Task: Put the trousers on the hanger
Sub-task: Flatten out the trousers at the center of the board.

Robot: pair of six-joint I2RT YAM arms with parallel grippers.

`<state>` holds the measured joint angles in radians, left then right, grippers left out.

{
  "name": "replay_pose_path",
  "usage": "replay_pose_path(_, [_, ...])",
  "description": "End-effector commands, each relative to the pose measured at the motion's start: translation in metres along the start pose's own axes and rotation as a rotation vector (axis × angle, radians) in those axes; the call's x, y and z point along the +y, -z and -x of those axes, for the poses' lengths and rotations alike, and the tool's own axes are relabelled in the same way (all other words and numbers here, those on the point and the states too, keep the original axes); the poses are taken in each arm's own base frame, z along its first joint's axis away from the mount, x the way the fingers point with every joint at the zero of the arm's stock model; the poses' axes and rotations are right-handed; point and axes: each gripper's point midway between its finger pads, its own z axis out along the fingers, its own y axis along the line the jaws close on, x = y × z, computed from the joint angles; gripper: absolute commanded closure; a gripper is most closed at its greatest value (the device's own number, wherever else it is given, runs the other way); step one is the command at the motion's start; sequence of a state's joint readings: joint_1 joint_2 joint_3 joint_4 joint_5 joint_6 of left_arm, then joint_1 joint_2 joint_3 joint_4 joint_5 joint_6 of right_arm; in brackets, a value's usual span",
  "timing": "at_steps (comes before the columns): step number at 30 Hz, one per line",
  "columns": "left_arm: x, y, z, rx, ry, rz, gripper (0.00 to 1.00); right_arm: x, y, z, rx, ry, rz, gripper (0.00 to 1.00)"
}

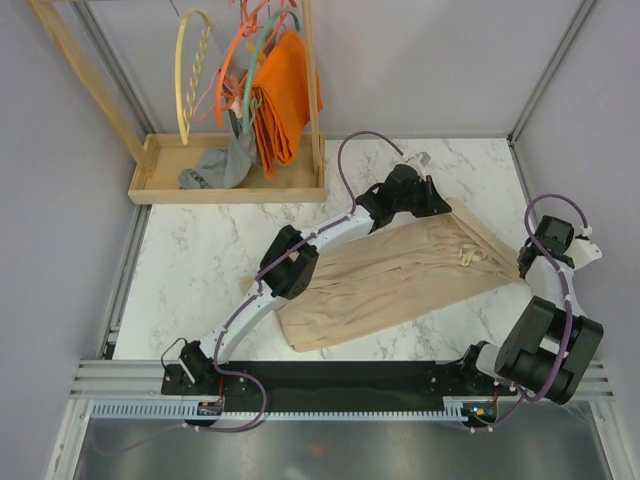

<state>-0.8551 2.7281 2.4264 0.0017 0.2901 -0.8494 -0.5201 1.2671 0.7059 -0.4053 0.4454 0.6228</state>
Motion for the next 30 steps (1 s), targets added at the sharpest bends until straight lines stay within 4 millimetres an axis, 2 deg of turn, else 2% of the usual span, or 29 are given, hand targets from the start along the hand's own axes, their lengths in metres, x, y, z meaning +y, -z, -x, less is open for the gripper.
replay_pose_path(1, [-0.050, 0.011, 0.063, -0.173, -0.006, -0.129, 0.83, 0.005, -0.010, 0.006, -0.034, -0.002, 0.010, 0.77])
replay_pose_path(2, [-0.050, 0.012, 0.064, -0.169, -0.007, -0.125, 0.74, 0.008, -0.010, 0.006, -0.028, 0.011, 0.023, 0.62])
replay_pose_path(4, [-0.055, 0.020, 0.072, -0.168, -0.016, -0.110, 0.56, 0.021, -0.005, 0.004, -0.021, 0.054, 0.084, 0.48])
replay_pose_path(5, [-0.059, 0.024, 0.075, -0.165, -0.021, -0.110, 0.37, 0.025, 0.001, 0.011, -0.044, 0.062, 0.105, 0.34])
replay_pose_path(6, [-0.063, 0.031, 0.080, -0.162, -0.038, -0.109, 0.27, 0.025, 0.006, 0.013, -0.055, 0.087, 0.100, 0.29])
replay_pose_path(7, [-0.084, 0.045, 0.093, -0.177, -0.055, -0.124, 0.15, 0.031, 0.013, 0.014, -0.068, 0.110, 0.116, 0.24])
replay_pose_path(8, [-0.083, 0.053, 0.091, -0.150, -0.055, -0.084, 0.13, 0.038, 0.026, 0.024, -0.103, 0.113, 0.140, 0.13])
replay_pose_path(9, [-0.088, 0.061, 0.095, -0.149, -0.085, -0.069, 0.11, 0.044, 0.037, 0.020, -0.109, 0.162, 0.158, 0.09])
replay_pose_path(10, [-0.118, 0.087, 0.112, -0.172, -0.110, -0.085, 0.11, 0.046, 0.047, 0.025, -0.138, 0.176, 0.152, 0.08])
replay_pose_path(11, [-0.119, 0.099, 0.112, -0.158, -0.116, -0.052, 0.11, 0.054, 0.063, 0.036, -0.175, 0.179, 0.185, 0.04])
replay_pose_path(12, [-0.105, 0.106, 0.104, -0.134, -0.125, 0.005, 0.11, 0.057, 0.073, 0.036, -0.179, 0.209, 0.195, 0.03])
replay_pose_path(13, [-0.110, 0.121, 0.106, -0.132, -0.132, 0.026, 0.11, 0.072, 0.088, 0.031, -0.186, 0.260, 0.256, 0.03])
replay_pose_path(14, [-0.135, 0.153, 0.121, -0.166, -0.148, 0.018, 0.11, 0.084, 0.107, 0.036, -0.204, 0.268, 0.326, 0.03])
replay_pose_path(15, [-0.109, 0.166, 0.104, -0.116, -0.127, 0.123, 0.12, 0.099, 0.123, 0.026, -0.194, 0.309, 0.407, 0.04])
replay_pose_path(16, [-0.106, 0.180, 0.099, -0.106, -0.122, 0.158, 0.13, 0.113, 0.139, 0.018, -0.168, 0.342, 0.511, 0.05])
replay_pose_path(17, [-0.126, 0.216, 0.108, -0.133, -0.125, 0.157, 0.14, 0.120, 0.151, 0.012, -0.159, 0.356, 0.576, 0.05])
replay_pose_path(18, [-0.093, 0.227, 0.080, -0.063, -0.104, 0.249, 0.14, 0.126, 0.161, 0.006, -0.142, 0.368, 0.634, 0.06])
replay_pose_path(19, [-0.083, 0.242, 0.071, -0.041, -0.094, 0.288, 0.14, 0.133, 0.171, -0.004, -0.112, 0.392, 0.701, 0.08])
replay_pose_path(20, [-0.070, 0.274, 0.061, -0.036, -0.079, 0.340, 0.14, 0.142, 0.183, -0.017, -0.063, 0.412, 0.800, 0.08])
replay_pose_path(21, [-0.063, 0.288, 0.055, -0.034, -0.071, 0.356, 0.14, 0.145, 0.189, -0.025, -0.033, 0.426, 0.847, 0.09])
replay_pose_path(22, [-0.052, 0.308, 0.042, -0.011, -0.043, 0.397, 0.14, 0.147, 0.189, -0.034, -0.003, 0.442, 0.870, 0.10])
replay_pose_path(23, [-0.024, 0.323, 0.014, 0.043, -0.008, 0.455, 0.14, 0.149, 0.190, -0.040, 0.019, 0.449, 0.890, 0.10])
replay_pose_path(24, [-0.030, 0.352, 0.022, -0.012, 0.004, 0.444, 0.14, 0.154, 0.196, -0.049, 0.056, 0.465, 0.944, 0.11])
replay_pose_path(25, [-0.023, 0.366, 0.016, -0.020, 0.013, 0.458, 0.14, 0.155, 0.194, -0.054, 0.073, 0.469, 0.947, 0.11])
replay_pose_path(26, [0.005, 0.381, -0.003, 0.000, 0.086, 0.516, 0.14, 0.160, 0.192, -0.056, 0.082, 0.466, 0.952, 0.12])
replay_pose_path(27, [-0.008, 0.403, -0.002, -0.041, 0.106, 0.476, 0.14, 0.162, 0.188, -0.058, 0.085, 0.468, 0.943, 0.13])
replay_pose_path(28, [-0.004, 0.414, -0.008, -0.046, 0.129, 0.485, 0.14, 0.165, 0.188, -0.055, 0.076, 0.463, 0.940, 0.15])
replay_pose_path(29, [0.010, 0.426, -0.019, -0.043, 0.161, 0.507, 0.14, 0.170, 0.181, -0.057, 0.090, 0.464, 0.920, 0.16])
replay_pose_path(30, [0.009, 0.435, -0.021, -0.060, 0.178, 0.504, 0.14, 0.174, 0.177, -0.054, 0.079, 0.447, 0.892, 0.17])
